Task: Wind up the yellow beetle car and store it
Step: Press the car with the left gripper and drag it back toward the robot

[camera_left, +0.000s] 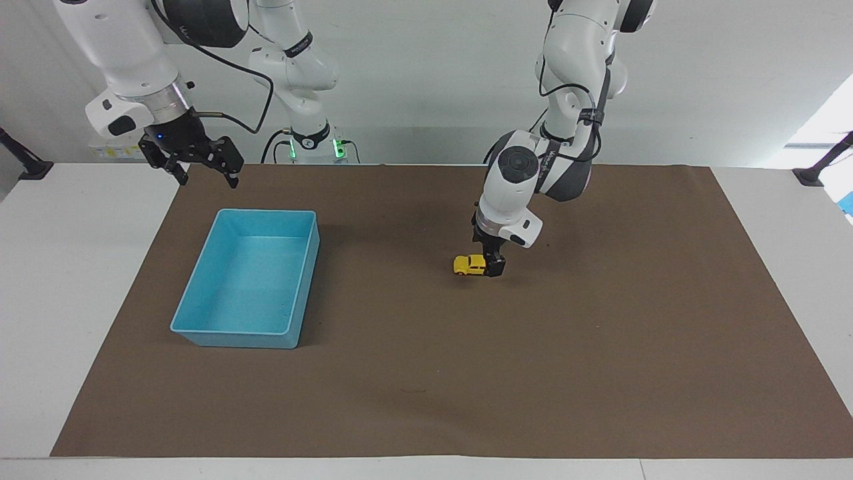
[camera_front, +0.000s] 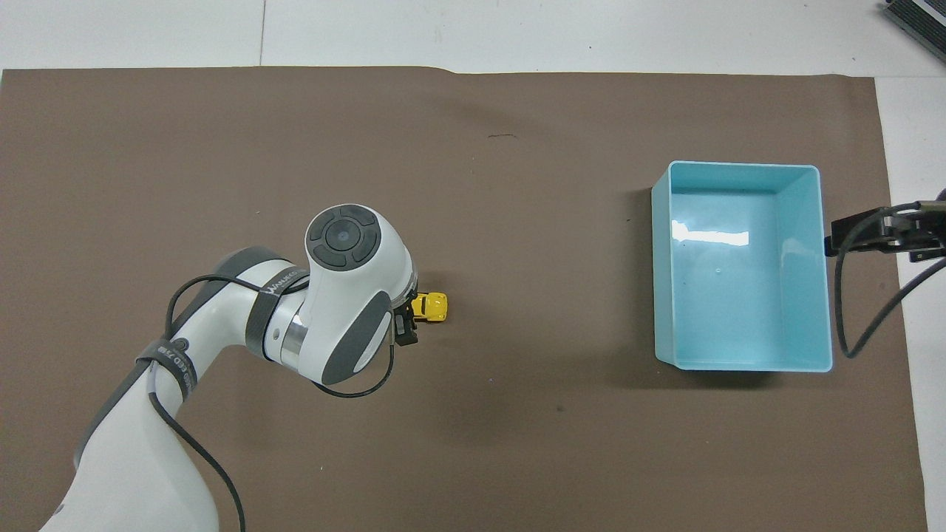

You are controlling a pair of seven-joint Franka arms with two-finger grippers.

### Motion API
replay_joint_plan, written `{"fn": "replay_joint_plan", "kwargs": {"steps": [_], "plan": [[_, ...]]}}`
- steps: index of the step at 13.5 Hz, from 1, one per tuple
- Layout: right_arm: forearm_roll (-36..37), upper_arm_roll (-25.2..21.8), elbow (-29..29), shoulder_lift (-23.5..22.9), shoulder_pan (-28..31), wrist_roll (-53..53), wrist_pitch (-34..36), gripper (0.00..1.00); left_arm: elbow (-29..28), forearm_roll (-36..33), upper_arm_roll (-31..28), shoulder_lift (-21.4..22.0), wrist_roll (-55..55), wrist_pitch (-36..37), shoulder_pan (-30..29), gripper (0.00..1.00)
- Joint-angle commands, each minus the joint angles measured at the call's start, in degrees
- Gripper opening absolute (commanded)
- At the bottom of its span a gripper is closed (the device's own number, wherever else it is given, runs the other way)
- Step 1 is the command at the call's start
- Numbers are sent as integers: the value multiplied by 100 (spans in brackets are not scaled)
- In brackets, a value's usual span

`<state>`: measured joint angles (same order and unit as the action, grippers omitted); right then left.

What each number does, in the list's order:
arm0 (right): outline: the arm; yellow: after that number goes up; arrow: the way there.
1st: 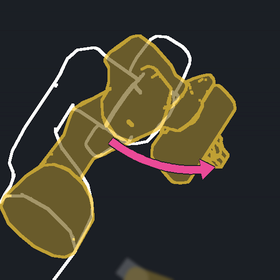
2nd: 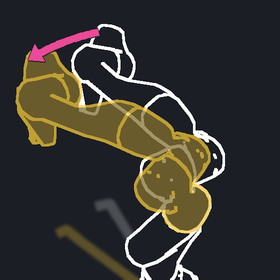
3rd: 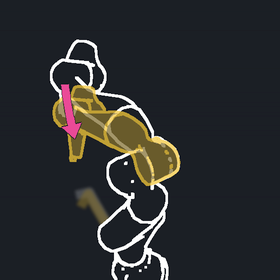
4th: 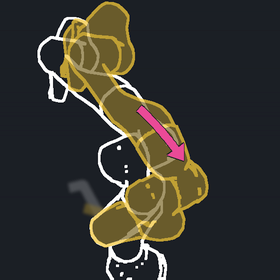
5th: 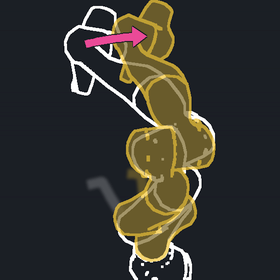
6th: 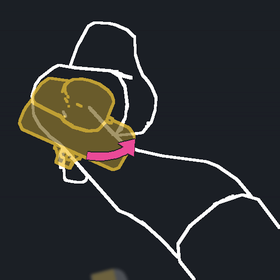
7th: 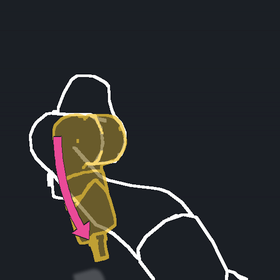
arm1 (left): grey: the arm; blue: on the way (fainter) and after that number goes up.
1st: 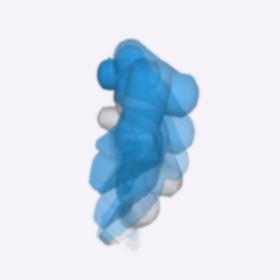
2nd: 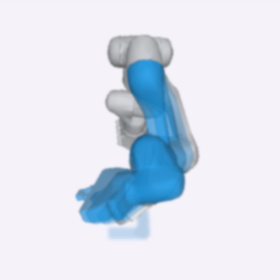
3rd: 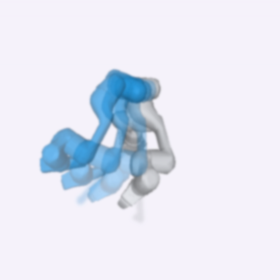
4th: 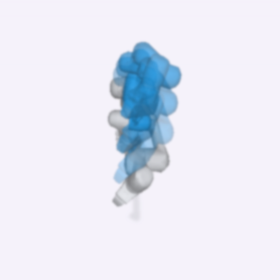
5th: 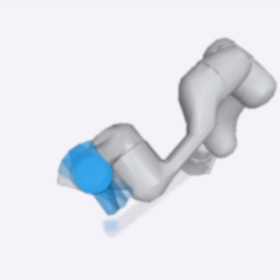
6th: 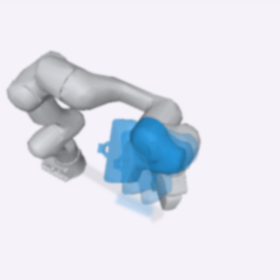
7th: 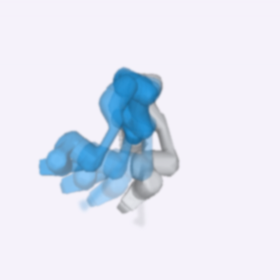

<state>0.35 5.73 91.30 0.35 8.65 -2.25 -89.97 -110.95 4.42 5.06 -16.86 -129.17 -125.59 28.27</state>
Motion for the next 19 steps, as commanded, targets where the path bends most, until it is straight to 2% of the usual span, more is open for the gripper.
{"fn": "replay_joint_plan", "kwargs": {"steps": [1, 9, 10, 13, 17, 19], "plan": [[-140, 42, 2, 61, 66, 76, 68, 100, -375, -135, -75, 139, -292, -369, 197, 100], [-140, 42, 2, 61, 66, 76, 59, 100, -463, -135, -75, 131, -328, -773, 188, 100], [-140, 42, 2, 61, 66, 76, 59, 100, -463, -135, -75, 131, -328, -774, 197, 97], [-140, 42, 2, 61, 66, 76, 59, 100, -551, -135, -75, 139, -337, -983, 197, 51], [-132, 42, 2, 61, 66, 76, 59, 100, -577, -204, -84, 139, -328, -1037, 197, 27], [-132, 42, 2, 61, 66, 76, 59, 100, -586, -240, -75, 139, -328, -1037, 171, 3]]}}
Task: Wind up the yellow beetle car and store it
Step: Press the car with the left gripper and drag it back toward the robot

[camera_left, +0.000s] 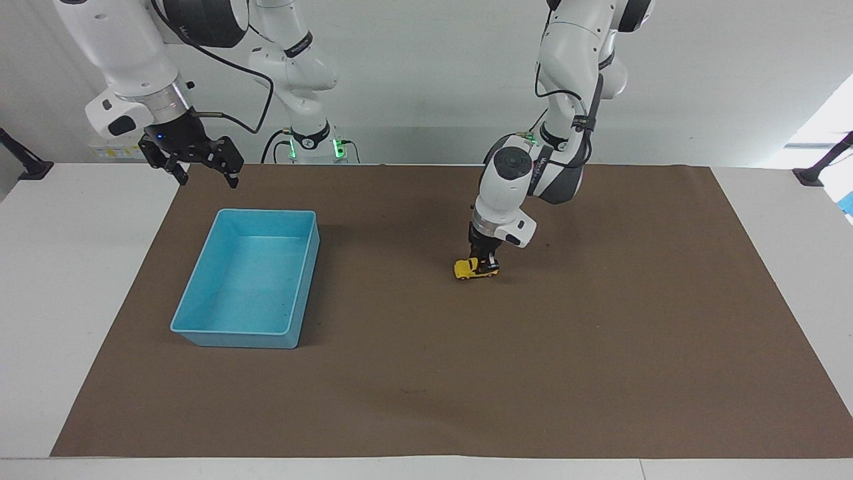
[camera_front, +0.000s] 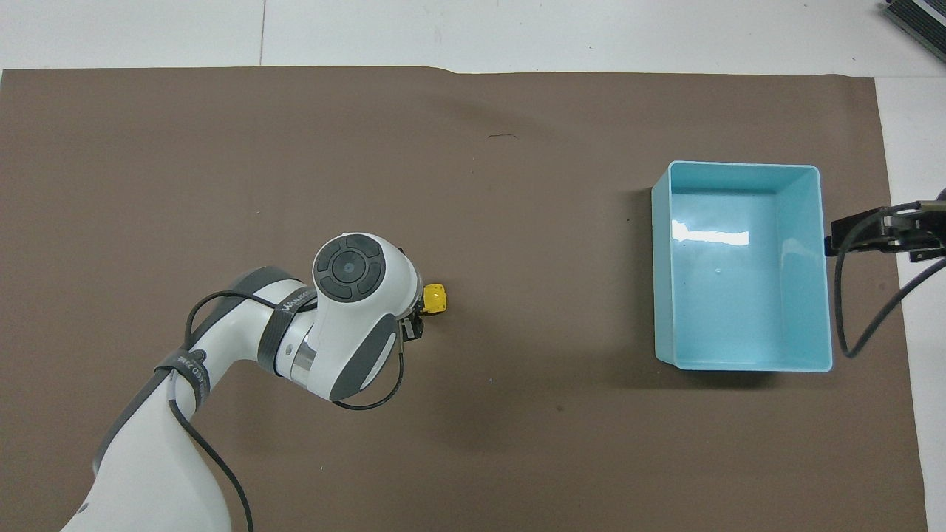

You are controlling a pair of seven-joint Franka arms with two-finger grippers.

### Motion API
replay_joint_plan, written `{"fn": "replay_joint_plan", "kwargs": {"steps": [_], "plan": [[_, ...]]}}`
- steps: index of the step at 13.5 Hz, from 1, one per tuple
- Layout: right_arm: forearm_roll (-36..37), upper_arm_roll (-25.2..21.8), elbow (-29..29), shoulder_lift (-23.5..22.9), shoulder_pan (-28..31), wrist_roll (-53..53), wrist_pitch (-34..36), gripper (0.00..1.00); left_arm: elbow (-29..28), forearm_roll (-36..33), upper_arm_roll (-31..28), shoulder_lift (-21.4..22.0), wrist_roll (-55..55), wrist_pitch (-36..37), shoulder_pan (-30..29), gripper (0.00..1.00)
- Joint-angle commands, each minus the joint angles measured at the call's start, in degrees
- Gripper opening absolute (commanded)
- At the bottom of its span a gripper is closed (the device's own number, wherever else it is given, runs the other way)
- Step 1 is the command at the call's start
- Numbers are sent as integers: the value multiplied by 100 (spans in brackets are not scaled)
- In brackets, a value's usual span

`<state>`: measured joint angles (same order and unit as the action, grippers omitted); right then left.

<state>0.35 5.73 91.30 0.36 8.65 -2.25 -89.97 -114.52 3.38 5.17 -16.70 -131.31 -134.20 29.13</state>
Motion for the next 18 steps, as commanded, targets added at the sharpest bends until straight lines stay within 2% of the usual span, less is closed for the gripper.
{"fn": "replay_joint_plan", "kwargs": {"steps": [1, 6, 12, 15, 18], "plan": [[-140, 42, 2, 61, 66, 75, 59, 100, -229, -136, -86, 123, -114, -194, 58, 0], [-140, 42, 2, 61, 66, 75, 59, 100, -474, -136, -95, 167, -88, -343, -56, 0], [-140, 42, 2, 61, 66, 75, 59, 100, -492, -136, -103, 167, -52, -308, -285, 0], [-140, 42, 2, 61, 66, 75, 68, 100, -589, -144, -112, 185, 131, -273, -583, 0], [-140, 42, 2, 61, 66, 75, 59, 100, -615, -144, -121, 202, 176, -238, -593, 0]]}}
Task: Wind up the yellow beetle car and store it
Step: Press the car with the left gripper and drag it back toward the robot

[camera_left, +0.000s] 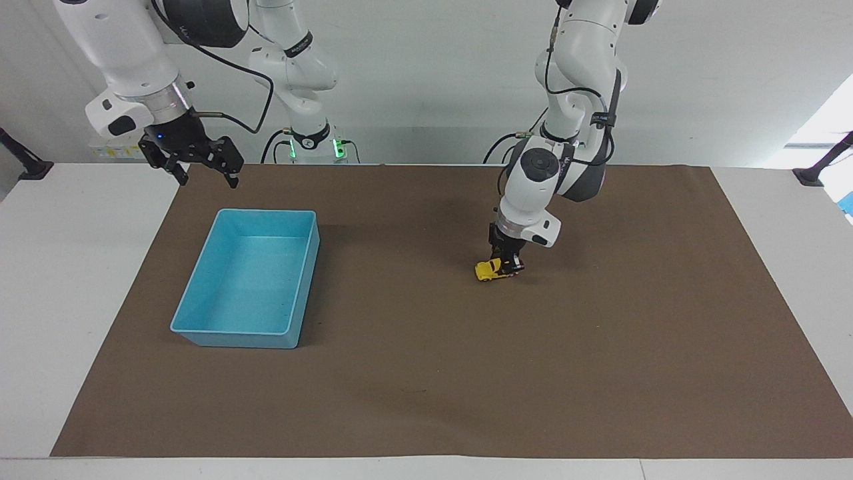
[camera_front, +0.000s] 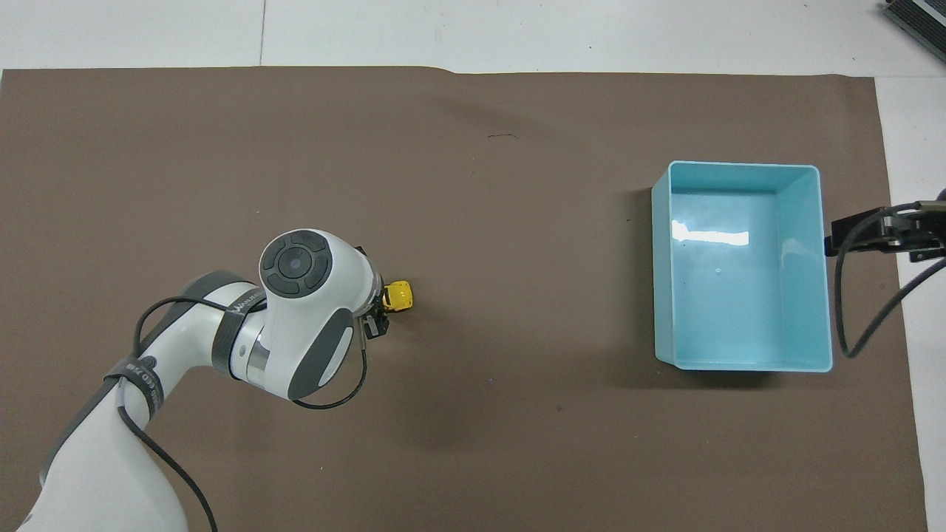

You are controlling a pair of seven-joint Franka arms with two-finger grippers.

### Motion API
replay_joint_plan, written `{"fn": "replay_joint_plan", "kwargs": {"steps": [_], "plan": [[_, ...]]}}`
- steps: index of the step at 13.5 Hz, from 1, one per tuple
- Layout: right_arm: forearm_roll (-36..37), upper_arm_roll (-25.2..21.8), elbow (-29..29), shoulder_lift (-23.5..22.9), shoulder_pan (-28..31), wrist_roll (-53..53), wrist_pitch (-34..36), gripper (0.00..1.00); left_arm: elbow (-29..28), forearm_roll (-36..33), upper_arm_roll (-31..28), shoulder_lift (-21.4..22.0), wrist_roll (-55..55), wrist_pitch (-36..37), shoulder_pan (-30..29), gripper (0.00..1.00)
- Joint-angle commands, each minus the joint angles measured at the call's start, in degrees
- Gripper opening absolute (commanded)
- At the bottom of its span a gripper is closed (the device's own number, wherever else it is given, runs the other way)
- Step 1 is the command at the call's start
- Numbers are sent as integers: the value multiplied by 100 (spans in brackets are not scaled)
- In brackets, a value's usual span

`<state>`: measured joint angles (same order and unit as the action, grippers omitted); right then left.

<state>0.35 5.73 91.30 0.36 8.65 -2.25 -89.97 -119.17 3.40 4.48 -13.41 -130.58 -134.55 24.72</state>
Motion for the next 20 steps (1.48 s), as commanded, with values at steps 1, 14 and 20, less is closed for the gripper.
{"fn": "replay_joint_plan", "kwargs": {"steps": [1, 14, 20], "plan": [[-140, 42, 2, 61, 66, 76, 67, 100, -194, -146, -61, -119, 103, -194, -160, 0], [-140, 42, 2, 61, 66, 67, 59, 100, -125, -366, -96, -66, 94, 165, -398, 73], [-140, 42, 2, 61, 66, 67, 68, 100, 720, -357, -87, 198, 41, 1160, -380, 100]]}}
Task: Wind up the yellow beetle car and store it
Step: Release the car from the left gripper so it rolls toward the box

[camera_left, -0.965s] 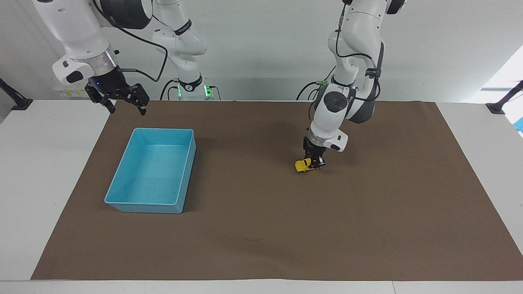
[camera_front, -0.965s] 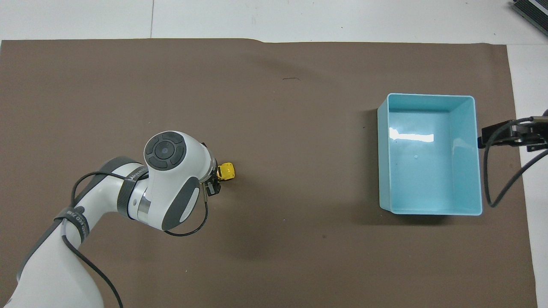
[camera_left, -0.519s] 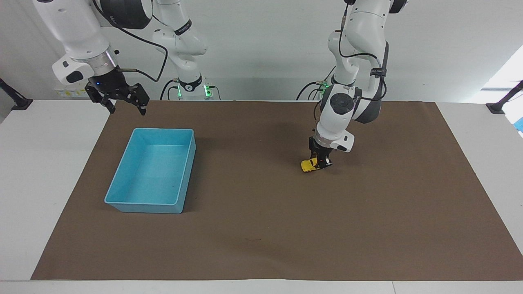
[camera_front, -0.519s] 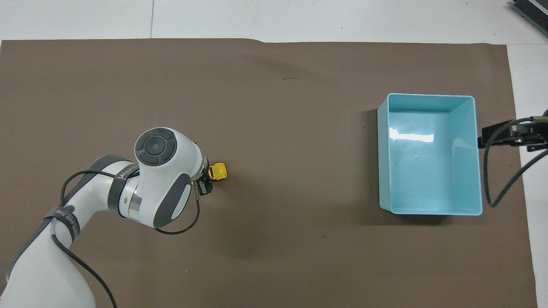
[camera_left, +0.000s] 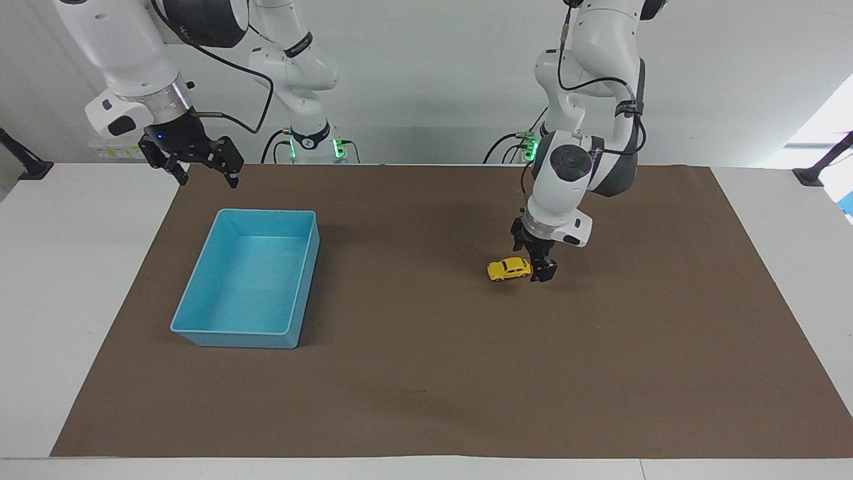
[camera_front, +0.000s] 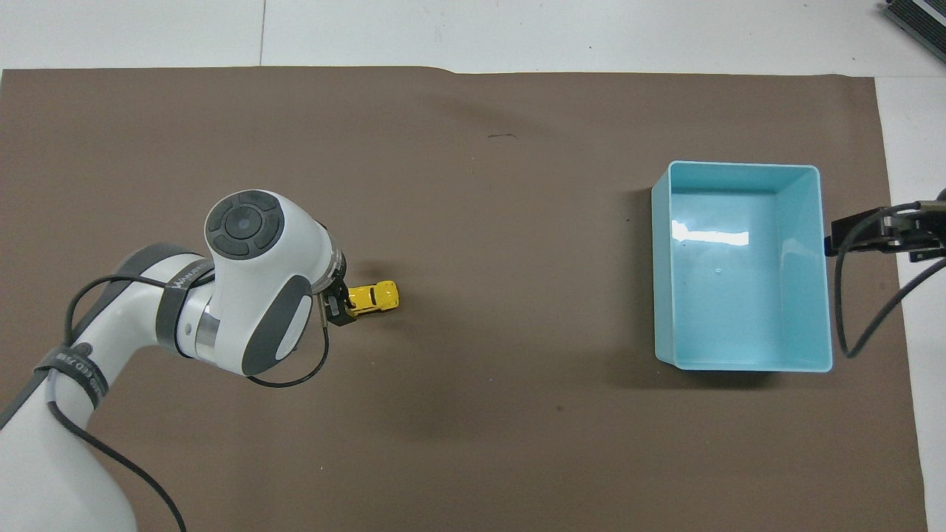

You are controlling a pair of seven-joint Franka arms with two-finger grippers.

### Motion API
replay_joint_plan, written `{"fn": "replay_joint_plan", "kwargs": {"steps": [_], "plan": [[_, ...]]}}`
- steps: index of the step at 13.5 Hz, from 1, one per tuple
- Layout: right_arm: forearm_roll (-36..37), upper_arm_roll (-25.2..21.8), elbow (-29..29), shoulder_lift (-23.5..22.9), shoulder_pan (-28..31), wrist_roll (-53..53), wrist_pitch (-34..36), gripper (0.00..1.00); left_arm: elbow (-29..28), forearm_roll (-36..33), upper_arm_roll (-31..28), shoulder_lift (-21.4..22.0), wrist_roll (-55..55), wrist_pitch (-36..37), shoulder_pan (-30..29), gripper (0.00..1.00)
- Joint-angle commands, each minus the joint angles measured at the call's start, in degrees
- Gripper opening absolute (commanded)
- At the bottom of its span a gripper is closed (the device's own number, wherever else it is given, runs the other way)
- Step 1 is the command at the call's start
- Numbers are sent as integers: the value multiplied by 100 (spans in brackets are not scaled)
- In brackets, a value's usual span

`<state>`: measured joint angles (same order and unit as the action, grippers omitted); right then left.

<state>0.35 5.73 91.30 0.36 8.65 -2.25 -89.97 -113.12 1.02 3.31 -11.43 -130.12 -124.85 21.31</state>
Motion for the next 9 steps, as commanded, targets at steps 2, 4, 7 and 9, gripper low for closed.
{"fn": "replay_joint_plan", "kwargs": {"steps": [2, 4, 7, 9], "plan": [[-131, 42, 2, 61, 66, 67, 76, 100, 115, -119, 29, 0, 22, 190, -48, 100], [-131, 33, 11, 61, 66, 67, 76, 100, 115, -119, 38, 0, -4, 154, -30, 100], [-131, 33, 11, 70, 66, 67, 103, 100, 115, -119, 38, 0, 48, 146, -30, 100], [-114, 33, 11, 70, 75, 67, 103, 100, 124, -119, 38, -8, 75, 137, -30, 100]]}}
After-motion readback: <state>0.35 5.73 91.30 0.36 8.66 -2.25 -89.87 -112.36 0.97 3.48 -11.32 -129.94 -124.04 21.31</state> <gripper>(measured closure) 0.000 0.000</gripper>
